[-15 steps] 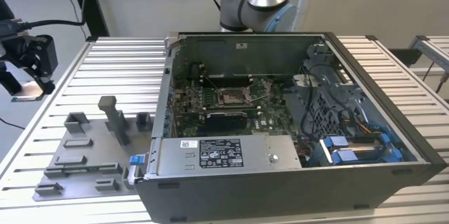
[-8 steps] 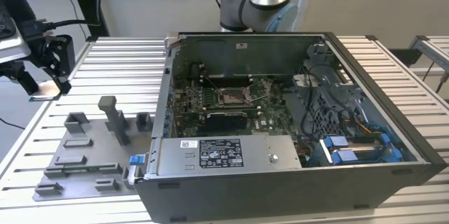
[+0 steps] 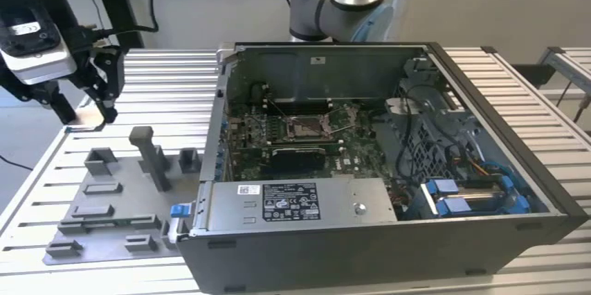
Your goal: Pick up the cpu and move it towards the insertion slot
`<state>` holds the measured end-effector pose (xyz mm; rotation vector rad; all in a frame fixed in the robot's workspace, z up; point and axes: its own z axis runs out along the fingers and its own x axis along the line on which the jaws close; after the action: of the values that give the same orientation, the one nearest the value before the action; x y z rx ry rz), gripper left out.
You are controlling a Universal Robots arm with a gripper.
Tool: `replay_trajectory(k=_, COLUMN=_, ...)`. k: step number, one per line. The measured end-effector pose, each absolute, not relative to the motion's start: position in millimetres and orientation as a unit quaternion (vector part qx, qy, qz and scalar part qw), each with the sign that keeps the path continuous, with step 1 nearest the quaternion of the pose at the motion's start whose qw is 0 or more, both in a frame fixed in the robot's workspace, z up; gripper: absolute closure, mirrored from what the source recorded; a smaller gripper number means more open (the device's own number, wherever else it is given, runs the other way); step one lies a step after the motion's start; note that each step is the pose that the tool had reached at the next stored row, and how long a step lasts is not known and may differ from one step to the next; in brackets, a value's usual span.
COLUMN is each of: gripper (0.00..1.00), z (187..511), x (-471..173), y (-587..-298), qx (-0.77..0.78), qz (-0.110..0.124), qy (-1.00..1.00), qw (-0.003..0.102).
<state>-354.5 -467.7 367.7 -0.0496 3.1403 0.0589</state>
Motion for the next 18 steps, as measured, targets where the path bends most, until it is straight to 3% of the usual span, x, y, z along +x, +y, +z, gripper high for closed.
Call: replay_trajectory(k=18, gripper=1.00, z=368, x=-293, y=-468, qx=-0.016, qz=0.019, qy=1.000, qw=0.000)
